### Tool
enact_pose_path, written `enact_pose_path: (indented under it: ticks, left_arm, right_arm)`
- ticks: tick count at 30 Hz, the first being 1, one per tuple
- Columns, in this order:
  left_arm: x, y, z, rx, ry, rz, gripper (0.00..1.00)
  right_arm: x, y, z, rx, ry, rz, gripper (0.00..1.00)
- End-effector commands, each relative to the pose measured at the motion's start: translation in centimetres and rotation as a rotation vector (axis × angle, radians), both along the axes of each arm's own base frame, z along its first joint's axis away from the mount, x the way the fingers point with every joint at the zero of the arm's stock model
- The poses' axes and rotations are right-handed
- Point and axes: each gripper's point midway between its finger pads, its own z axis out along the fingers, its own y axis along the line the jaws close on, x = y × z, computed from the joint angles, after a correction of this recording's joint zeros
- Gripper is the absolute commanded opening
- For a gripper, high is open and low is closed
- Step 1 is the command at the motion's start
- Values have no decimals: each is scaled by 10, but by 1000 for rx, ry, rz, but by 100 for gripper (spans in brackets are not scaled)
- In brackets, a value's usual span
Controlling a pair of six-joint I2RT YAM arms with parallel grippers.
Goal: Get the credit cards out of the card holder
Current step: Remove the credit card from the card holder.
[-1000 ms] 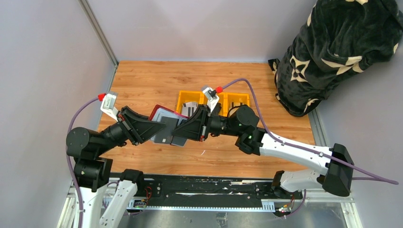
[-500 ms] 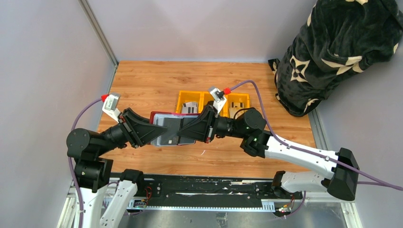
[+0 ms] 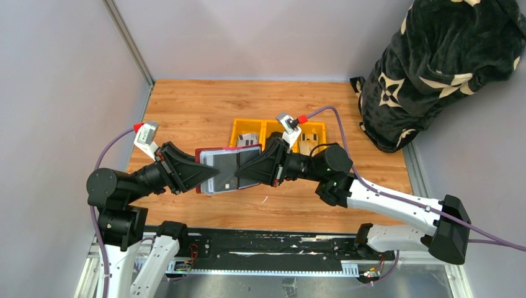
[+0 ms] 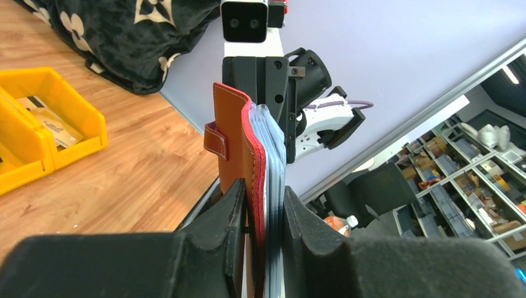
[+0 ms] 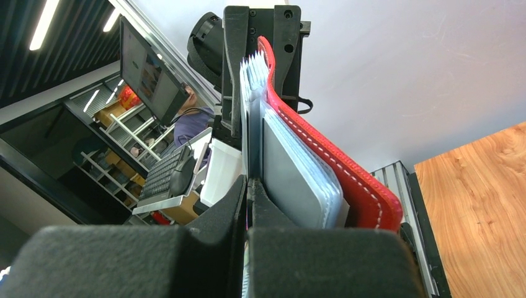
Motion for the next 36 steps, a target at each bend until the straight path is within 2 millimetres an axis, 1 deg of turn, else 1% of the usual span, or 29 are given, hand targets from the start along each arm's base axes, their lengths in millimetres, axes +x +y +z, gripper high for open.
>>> enact_pose_path:
  ticks: [1, 3, 4, 6, 7, 8, 12, 13, 15, 16, 24, 27, 33, 36]
  left_arm:
    - [-15, -2, 7, -1, -39, -63, 1]
    - [-14, -2, 7, -2, -37, -62, 0]
    - [-14, -2, 7, -2, -35, -60, 0]
    - [-14, -2, 7, -3, -35, -59, 0]
    - [-14, -2, 7, -3, -38, -59, 0]
    - [-14, -2, 8, -3, -38, -59, 0]
    - [-16, -2, 10, -1, -47, -57, 0]
    - [-16, -2, 10, -1, -49, -57, 0]
    - [-16, -2, 11, 1, -52, -58, 0]
    - [-16, -2, 11, 1, -53, -58, 0]
    - [-17, -2, 17, -6, -57, -56, 0]
    - [-16, -1, 18, -9, -55, -53, 0]
    - [-15, -1, 19, -9, -56, -47, 0]
    - [-15, -1, 20, -10, -56, -48, 0]
  right_arm:
    - [7, -12, 12, 61, -26, -38, 1]
    - [5, -13, 15, 74, -31, -28, 14]
    - [4, -13, 17, 80, -35, -20, 18]
    - [3, -11, 20, 83, -35, -6, 24]
    - [3, -10, 22, 86, -36, 0, 25]
    - [3, -8, 23, 88, -35, 7, 25]
    - [3, -5, 26, 91, -27, 24, 15]
    - [3, -5, 25, 90, -26, 26, 12]
    - [3, -6, 25, 90, -25, 24, 1]
    - [2, -7, 25, 92, -26, 21, 0]
    - [0, -24, 24, 123, -37, -10, 0]
    - [-2, -26, 27, 138, -39, 2, 0]
    - [-4, -26, 24, 141, -32, 16, 0]
    - [-5, -29, 22, 139, -36, 8, 0]
